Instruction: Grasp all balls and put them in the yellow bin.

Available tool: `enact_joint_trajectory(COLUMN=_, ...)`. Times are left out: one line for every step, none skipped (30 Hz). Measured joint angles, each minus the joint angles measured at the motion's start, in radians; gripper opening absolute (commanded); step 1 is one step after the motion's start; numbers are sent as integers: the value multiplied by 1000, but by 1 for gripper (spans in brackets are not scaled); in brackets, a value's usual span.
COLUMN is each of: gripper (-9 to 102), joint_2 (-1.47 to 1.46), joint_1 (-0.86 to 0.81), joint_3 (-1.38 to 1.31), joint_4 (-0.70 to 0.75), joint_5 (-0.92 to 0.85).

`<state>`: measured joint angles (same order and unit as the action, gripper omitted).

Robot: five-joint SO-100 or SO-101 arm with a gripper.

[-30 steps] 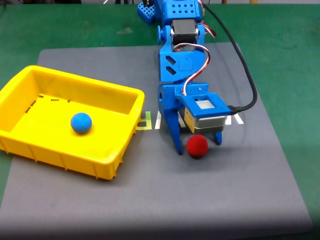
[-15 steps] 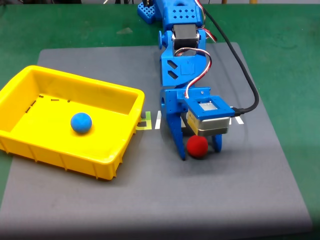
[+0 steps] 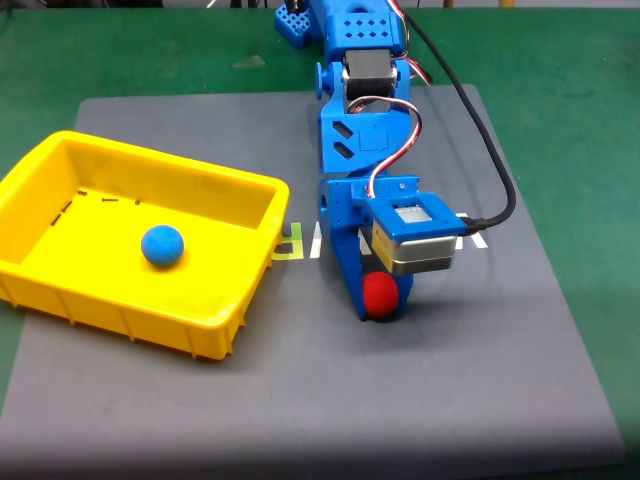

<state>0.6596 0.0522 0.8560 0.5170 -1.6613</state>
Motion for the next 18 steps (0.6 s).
enact_joint_trajectory(gripper=0, joint_2=0, joint_1=0, joint_3=0, joint_4=0, joint_5=0)
enact_joint_trajectory(gripper=0, joint_2=0, joint_1=0, joint_3=0, joint_4=0, joint_5=0)
enact_joint_trajectory(gripper=0, joint_2=0, joint_1=0, joint_3=0, joint_4=-3, joint_5=3)
enact_joint_trajectory(gripper=0, joint_2=0, joint_1=0, joint_3=0, joint_4=-12, joint_5=8)
enact_joint_trajectory(gripper=0, joint_2=6, joint_1=2, joint_3=2, joint_4=-23, joint_5=14)
enact_joint_trajectory(gripper=0, joint_2=8, joint_1=5, joint_3=2, joint_4=-32, joint_5=18)
enact_joint_trajectory(gripper=0, joint_2=17, joint_1=5, joint_3=2, joint_4=-44, joint_5=21)
enact_joint_trajectory(gripper=0, joint_2=31, joint_1=5, joint_3=2, joint_4=-51, joint_5=25)
enact_joint_trajectory(gripper=0, joint_2=52, joint_1=5, joint_3=2, joint_4=-55, joint_5=29)
enact_joint_trajectory(gripper=0, joint_2=75, joint_1=5, joint_3=2, joint_4=-58, joint_5=38)
enact_joint_trajectory(gripper=0, joint_2=100, joint_1=5, joint_3=2, joint_4=-58, joint_5=46)
enact_joint_trajectory(gripper=0, joint_2=130, joint_1=5, joint_3=2, joint_4=-58, joint_5=51)
enact_joint_trajectory(gripper=0, joint_2=156, joint_1=5, joint_3=2, joint_4=-55, joint_5=52)
enact_joint_trajectory(gripper=0, joint_2=183, joint_1=2, joint_3=2, joint_4=-46, joint_5=54)
enact_joint_trajectory(gripper=0, joint_2=210, joint_1=-5, joint_3=2, joint_4=-32, joint_5=55)
enact_joint_trajectory(gripper=0, joint_2=236, joint_1=-12, joint_3=2, joint_4=-17, joint_5=55)
enact_joint_trajectory(gripper=0, joint_2=259, joint_1=-23, joint_3=2, joint_4=0, joint_5=58)
enact_joint_trajectory(gripper=0, joint_2=284, joint_1=-35, joint_3=2, joint_4=20, joint_5=61)
